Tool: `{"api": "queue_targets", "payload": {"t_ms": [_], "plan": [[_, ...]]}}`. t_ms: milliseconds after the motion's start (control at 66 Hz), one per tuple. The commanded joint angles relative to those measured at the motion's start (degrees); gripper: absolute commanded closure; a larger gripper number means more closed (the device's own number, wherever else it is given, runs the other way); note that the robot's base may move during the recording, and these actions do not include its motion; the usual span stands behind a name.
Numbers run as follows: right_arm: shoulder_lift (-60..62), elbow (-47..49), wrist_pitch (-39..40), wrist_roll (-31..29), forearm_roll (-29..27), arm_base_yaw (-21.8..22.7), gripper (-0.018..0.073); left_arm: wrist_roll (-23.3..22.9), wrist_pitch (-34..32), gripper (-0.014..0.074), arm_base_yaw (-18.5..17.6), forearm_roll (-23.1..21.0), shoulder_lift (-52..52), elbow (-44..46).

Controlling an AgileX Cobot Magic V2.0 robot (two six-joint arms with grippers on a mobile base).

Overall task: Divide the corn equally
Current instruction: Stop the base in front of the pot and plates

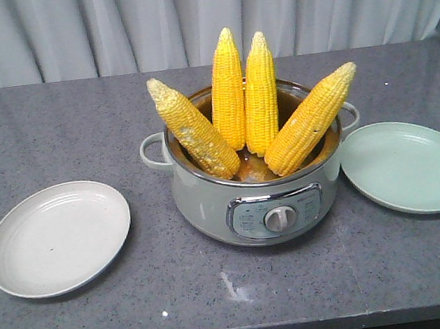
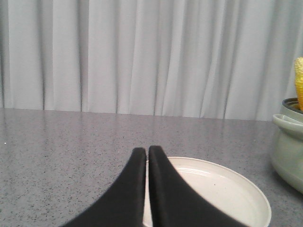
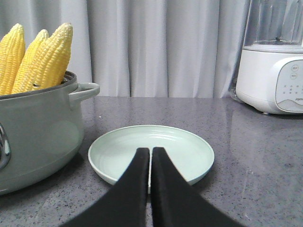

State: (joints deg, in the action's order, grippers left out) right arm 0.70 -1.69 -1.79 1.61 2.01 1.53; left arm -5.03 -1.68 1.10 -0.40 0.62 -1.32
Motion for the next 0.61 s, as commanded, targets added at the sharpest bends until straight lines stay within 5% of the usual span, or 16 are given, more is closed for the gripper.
{"api": "queue_targets", "payload": {"t_ms": [0,591], "plan": [[0.18,-0.57,4.12,-0.07,0.4,0.04,0.0564,-0.05,-4.45,0.0603,-0.08,-0.57,0.87,-0.75],[0.18,-0.57,4.12,-0.07,0.4,0.04,0.0564,-0.05,-4.45,0.0603,-0.08,-0.57,0.87,-0.75]]}}
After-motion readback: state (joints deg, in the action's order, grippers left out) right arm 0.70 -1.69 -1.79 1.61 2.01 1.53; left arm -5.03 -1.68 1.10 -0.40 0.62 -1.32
